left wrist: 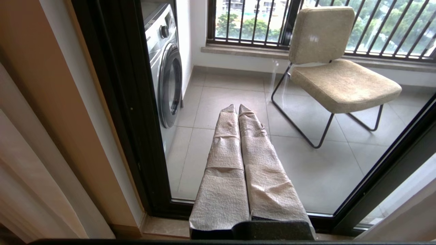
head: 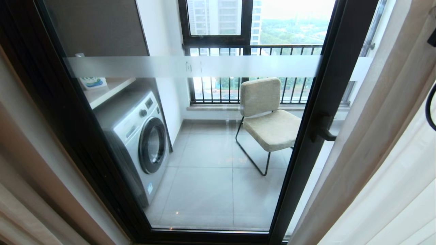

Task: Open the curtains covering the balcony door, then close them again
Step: Pull the inner curtains open on both sides

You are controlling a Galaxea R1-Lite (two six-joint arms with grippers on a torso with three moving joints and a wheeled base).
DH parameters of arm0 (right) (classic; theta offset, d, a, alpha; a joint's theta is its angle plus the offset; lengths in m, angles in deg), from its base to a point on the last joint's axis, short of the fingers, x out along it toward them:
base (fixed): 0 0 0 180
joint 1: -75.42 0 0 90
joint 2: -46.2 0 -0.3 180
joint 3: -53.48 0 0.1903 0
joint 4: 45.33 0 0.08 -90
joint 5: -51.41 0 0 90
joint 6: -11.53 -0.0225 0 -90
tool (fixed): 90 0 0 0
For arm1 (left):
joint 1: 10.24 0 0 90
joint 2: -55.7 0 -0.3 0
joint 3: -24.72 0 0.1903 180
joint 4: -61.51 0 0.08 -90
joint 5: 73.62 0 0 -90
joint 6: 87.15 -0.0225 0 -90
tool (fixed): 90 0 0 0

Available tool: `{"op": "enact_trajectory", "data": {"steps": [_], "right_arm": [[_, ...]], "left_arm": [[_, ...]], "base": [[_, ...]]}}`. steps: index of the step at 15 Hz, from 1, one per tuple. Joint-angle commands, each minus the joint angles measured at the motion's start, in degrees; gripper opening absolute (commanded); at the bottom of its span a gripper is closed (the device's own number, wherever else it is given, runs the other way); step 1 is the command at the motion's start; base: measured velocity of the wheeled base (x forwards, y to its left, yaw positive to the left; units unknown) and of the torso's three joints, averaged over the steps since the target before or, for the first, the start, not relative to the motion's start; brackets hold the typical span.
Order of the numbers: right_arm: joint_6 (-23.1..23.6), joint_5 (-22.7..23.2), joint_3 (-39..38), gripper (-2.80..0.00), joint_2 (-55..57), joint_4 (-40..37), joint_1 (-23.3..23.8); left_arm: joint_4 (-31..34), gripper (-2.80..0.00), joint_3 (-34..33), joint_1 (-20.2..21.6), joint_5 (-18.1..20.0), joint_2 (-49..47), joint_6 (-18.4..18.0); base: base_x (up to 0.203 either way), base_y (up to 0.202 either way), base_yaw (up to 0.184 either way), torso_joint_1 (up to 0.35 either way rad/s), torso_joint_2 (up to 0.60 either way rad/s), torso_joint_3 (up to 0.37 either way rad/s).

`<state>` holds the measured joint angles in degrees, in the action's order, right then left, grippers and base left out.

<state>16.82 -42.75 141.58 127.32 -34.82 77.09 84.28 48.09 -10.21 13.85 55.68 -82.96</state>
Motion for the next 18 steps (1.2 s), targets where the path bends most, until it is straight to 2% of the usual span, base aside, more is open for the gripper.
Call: {"op": "enact_trajectory", "data": {"steps": [1,6,18], "right_arm": [[0.1,-0.1,-0.2,-2.80,0.2,0.1,0.0],[0.1,-0.2,-1.1,-2.80,0.2,0.2,0.1],[0.1,-1.8,-1.2,-2.80,0.4,0.2,1.4]], "left_arm": [[0.0,-2.80,0.0,0.0,0.0,0.0,0.0],[0.0,-2.80,0.0,0.0,0.0,0.0,0.1],[0.0,-2.80,0.0,0.0,0.0,-0.1,0.4]], "base": [[0.000,0.000,0.000,0.000,0.00,0.000],[0.000,-0.019,0.001,-0.002,0.00,0.001],[0.000,-0.188,0.002,0.002,0.00,0.001]]}}
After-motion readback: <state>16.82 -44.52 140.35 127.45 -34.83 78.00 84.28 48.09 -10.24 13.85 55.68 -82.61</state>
